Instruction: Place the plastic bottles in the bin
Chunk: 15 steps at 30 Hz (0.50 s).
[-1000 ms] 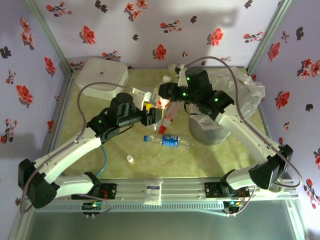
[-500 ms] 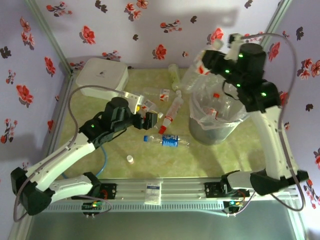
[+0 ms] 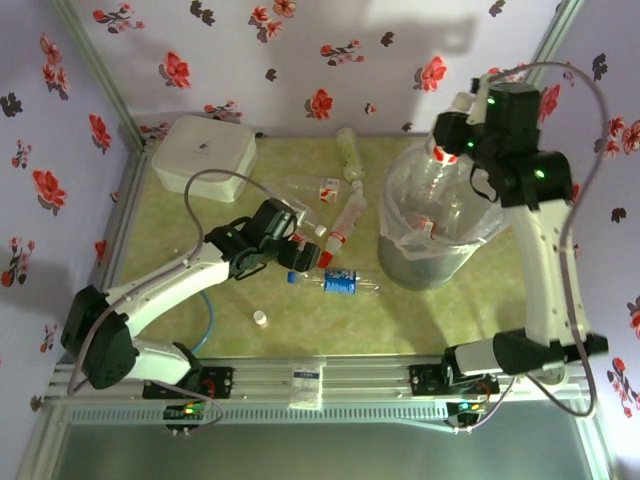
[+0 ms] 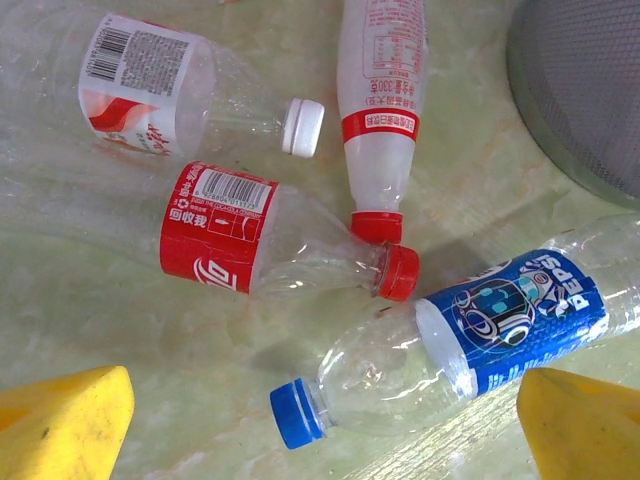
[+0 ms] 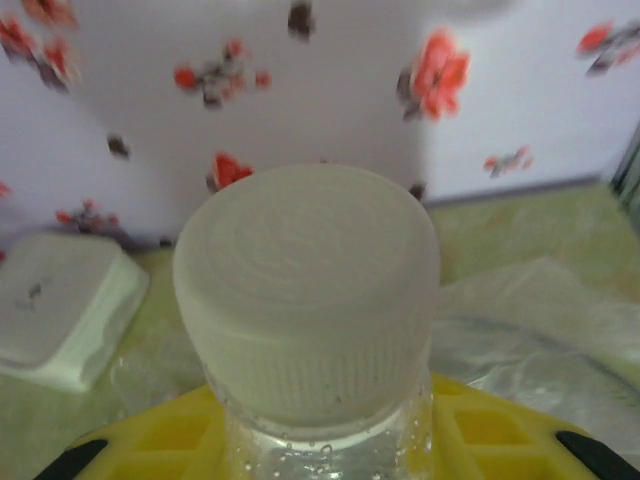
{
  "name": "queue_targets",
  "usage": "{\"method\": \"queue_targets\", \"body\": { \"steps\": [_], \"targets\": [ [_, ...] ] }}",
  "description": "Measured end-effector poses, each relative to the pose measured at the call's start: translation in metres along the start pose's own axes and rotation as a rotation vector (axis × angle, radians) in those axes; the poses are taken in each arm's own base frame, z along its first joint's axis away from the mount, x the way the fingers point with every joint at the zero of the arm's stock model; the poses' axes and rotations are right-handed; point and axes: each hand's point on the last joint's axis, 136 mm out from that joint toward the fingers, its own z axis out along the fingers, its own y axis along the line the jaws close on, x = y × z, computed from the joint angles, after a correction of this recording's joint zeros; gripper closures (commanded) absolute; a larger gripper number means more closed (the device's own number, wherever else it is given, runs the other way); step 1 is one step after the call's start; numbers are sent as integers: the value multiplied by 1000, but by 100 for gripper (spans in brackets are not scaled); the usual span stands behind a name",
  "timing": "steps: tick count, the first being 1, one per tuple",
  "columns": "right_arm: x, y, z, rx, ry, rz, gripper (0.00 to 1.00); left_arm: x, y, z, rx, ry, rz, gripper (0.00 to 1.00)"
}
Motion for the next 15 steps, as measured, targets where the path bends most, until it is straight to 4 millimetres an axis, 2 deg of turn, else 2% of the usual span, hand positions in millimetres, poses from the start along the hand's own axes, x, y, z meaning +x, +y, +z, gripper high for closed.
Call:
{"method": "queue_targets", "body": {
  "steps": [2,5,15],
  "targets": [
    [25,0,24,-16,95,4,66,0,0,0,1,-1,4,1],
    [54,-2,44,-30,190,21,66,1,0,1,2,0,5,1],
    [103,-31,71,-4,291,113,65,9,0,6,5,15,9,1]
  ]
}}
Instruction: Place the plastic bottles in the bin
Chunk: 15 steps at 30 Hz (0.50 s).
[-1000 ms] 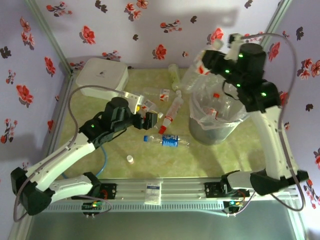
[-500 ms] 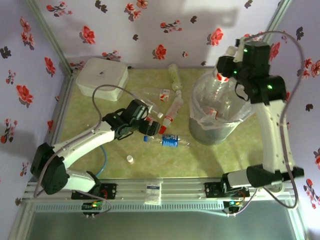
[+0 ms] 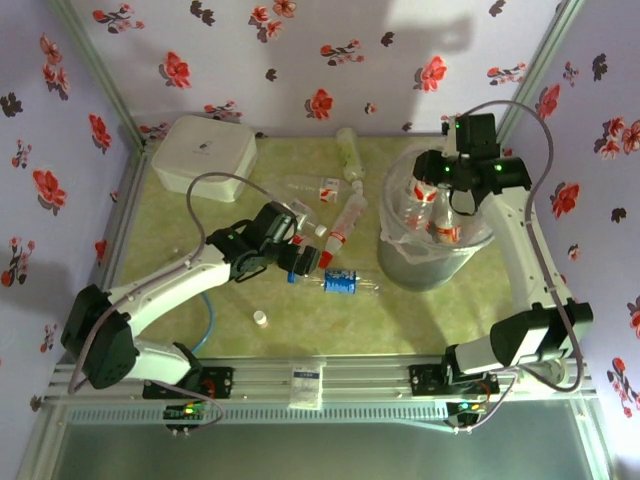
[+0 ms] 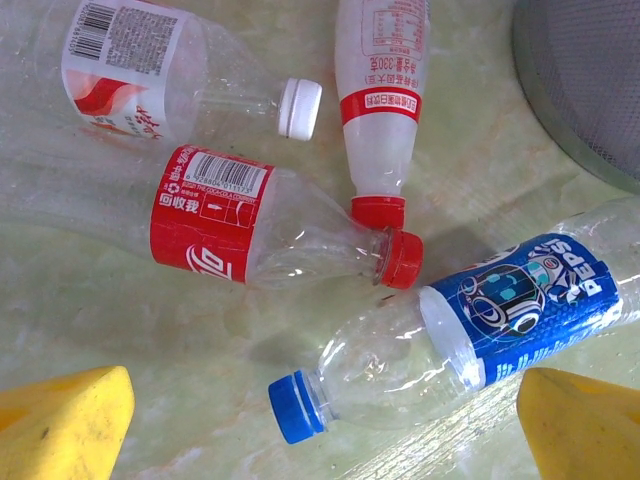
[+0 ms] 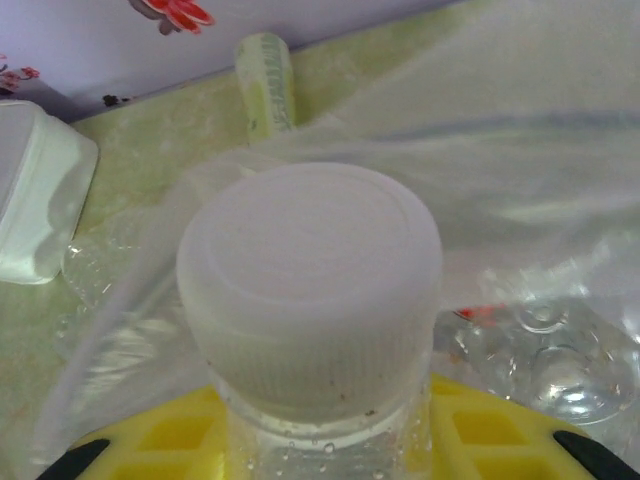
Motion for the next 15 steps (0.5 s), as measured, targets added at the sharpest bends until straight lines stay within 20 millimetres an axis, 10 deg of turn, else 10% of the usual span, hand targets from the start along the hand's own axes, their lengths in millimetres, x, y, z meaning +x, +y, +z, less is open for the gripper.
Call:
{"method": "queue_targets", "body": {
  "steps": [6,15],
  "targets": [
    [-8,2,-14,-4,-17,10,65,-1,-1,2,4,-3,0,1],
    [-72,25,-111,18,-253,-97,65,-1,-2,2,8,0,0,1]
  ]
}}
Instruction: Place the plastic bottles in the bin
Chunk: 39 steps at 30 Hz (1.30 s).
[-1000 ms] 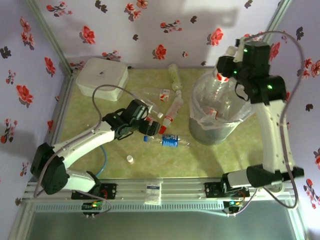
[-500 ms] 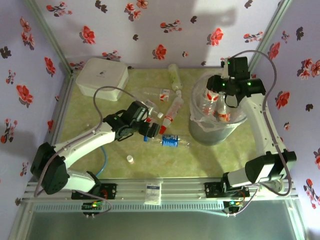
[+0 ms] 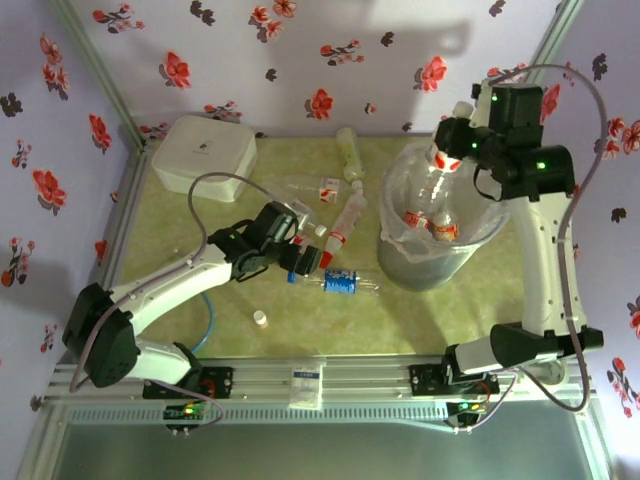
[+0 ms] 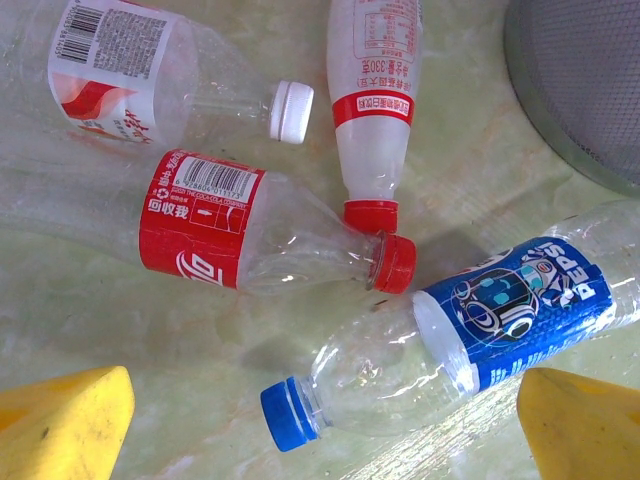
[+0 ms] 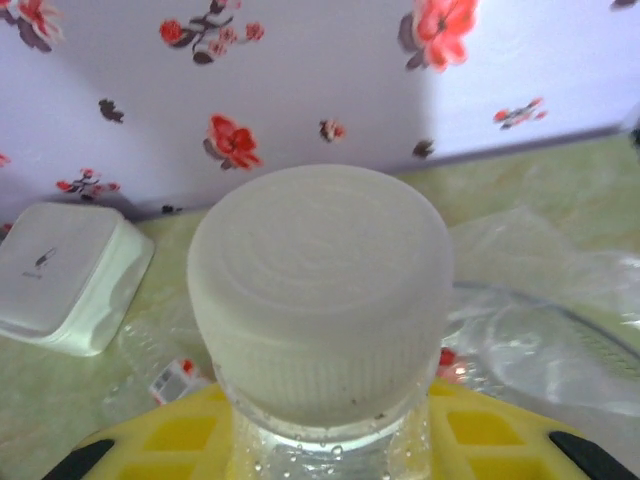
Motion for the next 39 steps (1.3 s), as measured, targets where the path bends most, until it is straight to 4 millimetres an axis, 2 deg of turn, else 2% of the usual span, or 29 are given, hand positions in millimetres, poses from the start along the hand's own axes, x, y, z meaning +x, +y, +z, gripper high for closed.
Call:
{"method": "queue_targets", "body": {
  "steps": [2,4,10,12,14,17,19,22,26,29,31,35,39],
  "targets": [
    [2,-8,-5,47,22,-40,65,0,0,0,0,0,0,1],
    [12,-17,-1,94,78,-82,65,0,0,0,0,0,0,1],
    [57,-35,37,150,302,-156,63,0,-1,0,4,1,1,1],
    [71,-38,49,150,362,-165,57,1,-2,1,6,4,3,1],
    [85,-41,61,142,420,-169,37,3,-4,2,11,11,10,1],
    [101,-43,74,132,484,-170,23,5,-7,3,16,18,20,1],
    [104,-43,77,131,493,-168,20,5,-7,3,17,18,26,0],
    [97,-41,74,129,458,-163,20,5,-7,3,17,18,36,1],
    [77,-36,61,122,372,-146,27,7,-10,5,28,27,58,1],
    [67,-34,53,120,328,-126,32,15,-22,11,55,56,119,0],
    [68,-34,53,120,321,-113,34,23,-35,16,81,84,183,0],
    [84,-34,54,107,328,-72,34,38,-58,26,123,138,322,0],
    [87,-27,36,62,277,-27,34,44,-66,43,135,180,417,0]
  ]
}}
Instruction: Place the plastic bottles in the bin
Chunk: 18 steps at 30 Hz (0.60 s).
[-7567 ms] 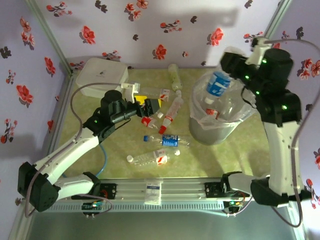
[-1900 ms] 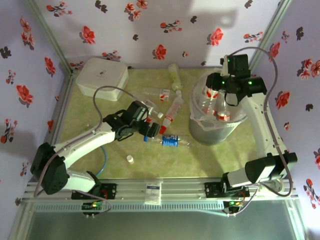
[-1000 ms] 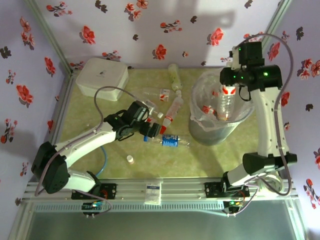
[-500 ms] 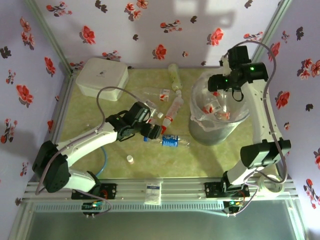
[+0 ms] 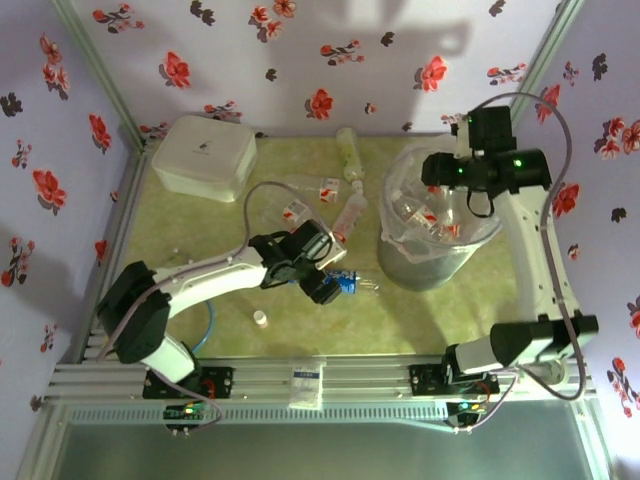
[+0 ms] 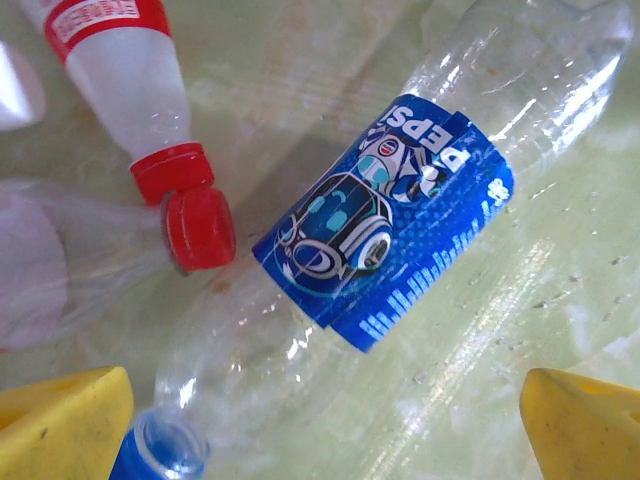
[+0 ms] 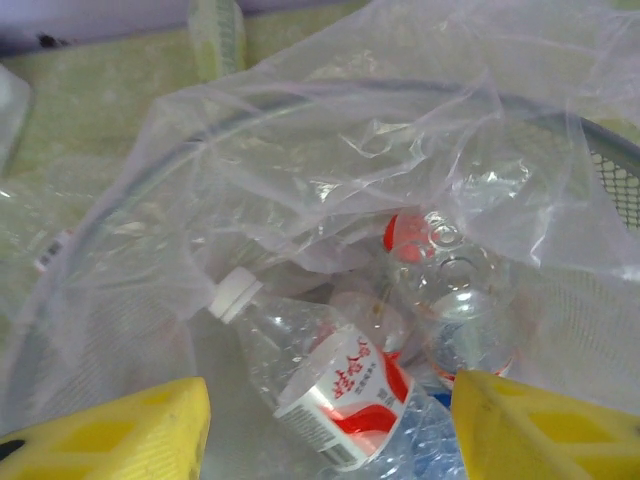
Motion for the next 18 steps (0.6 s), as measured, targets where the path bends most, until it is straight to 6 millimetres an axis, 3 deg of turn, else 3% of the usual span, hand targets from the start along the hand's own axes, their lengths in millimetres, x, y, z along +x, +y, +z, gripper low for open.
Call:
{"method": "queue_targets", "body": {
  "steps": [5,8,11,18],
  "targets": [
    [-3,14,-55,-88,-157,32,35,2,-3,25,3,67,100,0],
    [9,24,-76,-173,-216,69,34,7,-1,40,-14,108,143,0],
    [30,28,-76,-231,-208,118,33,12,0,52,-17,141,168,3],
    [50,29,-65,-264,-167,185,29,17,-7,55,-6,160,220,31]
  ]
}}
